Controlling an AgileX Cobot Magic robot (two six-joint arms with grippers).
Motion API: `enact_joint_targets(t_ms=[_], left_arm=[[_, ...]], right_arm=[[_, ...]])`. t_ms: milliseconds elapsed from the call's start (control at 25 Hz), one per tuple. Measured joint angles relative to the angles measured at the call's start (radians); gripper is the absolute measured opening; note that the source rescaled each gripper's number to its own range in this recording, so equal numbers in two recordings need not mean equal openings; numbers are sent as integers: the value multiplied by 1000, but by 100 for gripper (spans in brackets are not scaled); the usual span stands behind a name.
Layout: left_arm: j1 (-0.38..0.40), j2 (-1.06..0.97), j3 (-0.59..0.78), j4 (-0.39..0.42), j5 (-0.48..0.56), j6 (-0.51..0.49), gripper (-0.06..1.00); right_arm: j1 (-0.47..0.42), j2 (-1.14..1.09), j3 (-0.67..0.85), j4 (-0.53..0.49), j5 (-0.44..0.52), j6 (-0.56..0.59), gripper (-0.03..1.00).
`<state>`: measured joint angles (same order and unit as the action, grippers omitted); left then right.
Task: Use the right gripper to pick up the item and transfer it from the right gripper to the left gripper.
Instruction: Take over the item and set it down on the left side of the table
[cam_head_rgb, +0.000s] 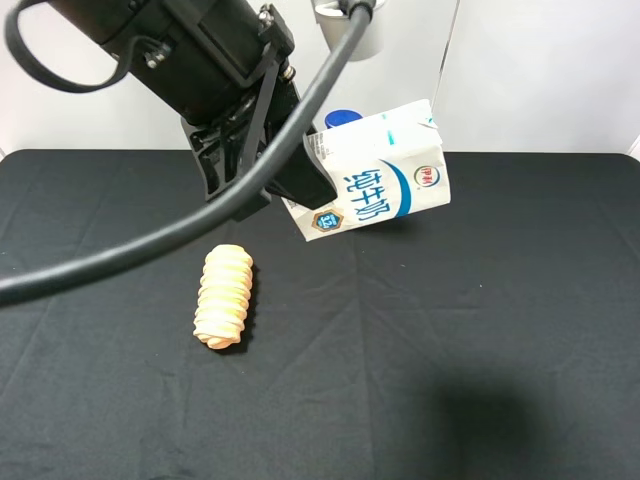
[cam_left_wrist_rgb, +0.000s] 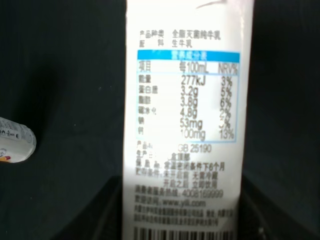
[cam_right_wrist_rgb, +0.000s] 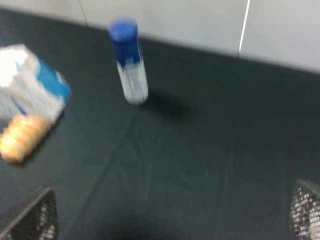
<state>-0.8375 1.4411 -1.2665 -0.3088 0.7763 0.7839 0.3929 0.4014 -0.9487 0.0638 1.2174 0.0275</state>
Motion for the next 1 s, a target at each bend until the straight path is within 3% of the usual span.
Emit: enact_joint_targets(t_ms=[280,400,680,1000], left_arm=[[0,0,0,0,0,0,2],[0,0,0,0,0,-1,2],[0,0,0,0,9,-2,2],[0,0,0,0,9,-4,2]], right_arm=[[0,-59,315,-64,-4,-10,100],[0,-81,398,-80,-58,-5,100],[0,-86,447,-93,-170,2,100],[0,-86,460,-96,-190,6,100]])
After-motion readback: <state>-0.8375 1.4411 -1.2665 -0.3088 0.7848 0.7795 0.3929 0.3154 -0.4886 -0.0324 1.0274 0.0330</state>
